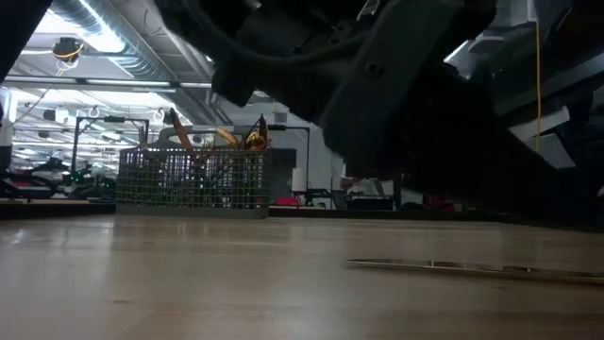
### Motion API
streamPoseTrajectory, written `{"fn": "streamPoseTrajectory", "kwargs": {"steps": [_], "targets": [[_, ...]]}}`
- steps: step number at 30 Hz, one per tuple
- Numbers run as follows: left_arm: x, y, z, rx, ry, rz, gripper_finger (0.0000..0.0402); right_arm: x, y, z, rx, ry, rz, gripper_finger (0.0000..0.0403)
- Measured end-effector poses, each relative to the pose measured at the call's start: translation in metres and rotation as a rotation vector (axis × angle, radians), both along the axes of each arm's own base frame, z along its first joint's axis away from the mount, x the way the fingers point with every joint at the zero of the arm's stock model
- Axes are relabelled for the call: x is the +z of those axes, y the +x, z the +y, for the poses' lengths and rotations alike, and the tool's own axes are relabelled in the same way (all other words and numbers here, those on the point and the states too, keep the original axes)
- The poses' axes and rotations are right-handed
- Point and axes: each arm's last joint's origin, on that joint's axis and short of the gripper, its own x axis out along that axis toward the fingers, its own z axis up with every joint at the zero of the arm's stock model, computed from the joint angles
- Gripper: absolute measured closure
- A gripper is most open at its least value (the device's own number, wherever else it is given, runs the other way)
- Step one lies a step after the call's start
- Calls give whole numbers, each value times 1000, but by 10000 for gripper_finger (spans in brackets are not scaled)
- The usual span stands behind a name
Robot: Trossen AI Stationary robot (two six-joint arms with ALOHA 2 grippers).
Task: Sort silverware
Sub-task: Put the green knife into the gray silverware basket
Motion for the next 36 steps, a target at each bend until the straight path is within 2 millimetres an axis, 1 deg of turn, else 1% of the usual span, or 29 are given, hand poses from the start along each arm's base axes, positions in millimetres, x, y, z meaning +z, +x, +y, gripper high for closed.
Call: {"fn": "streamPoseTrajectory", "kwargs": {"steps": [6,11,19,25,27,31,36], "targets": [[-13,2,-5,-6,-13,-22,276,0,0,0,0,-4,3,267],[-24,2,-4,18,-14,10,276,0,0,-1,3,-5,1,267],[-29,2,7,95,-35,92,277,0,0,0,4,-3,-2,267],[-31,-2,8,102,-4,160,277,0,1,0,4,-1,-5,267],[-32,-3,6,100,5,171,279,0,1,0,5,0,-5,267],[-31,-5,5,98,18,186,301,0,1,0,5,0,-6,267],[-22,-11,6,96,38,231,337,0,1,0,5,0,-6,267]]}}
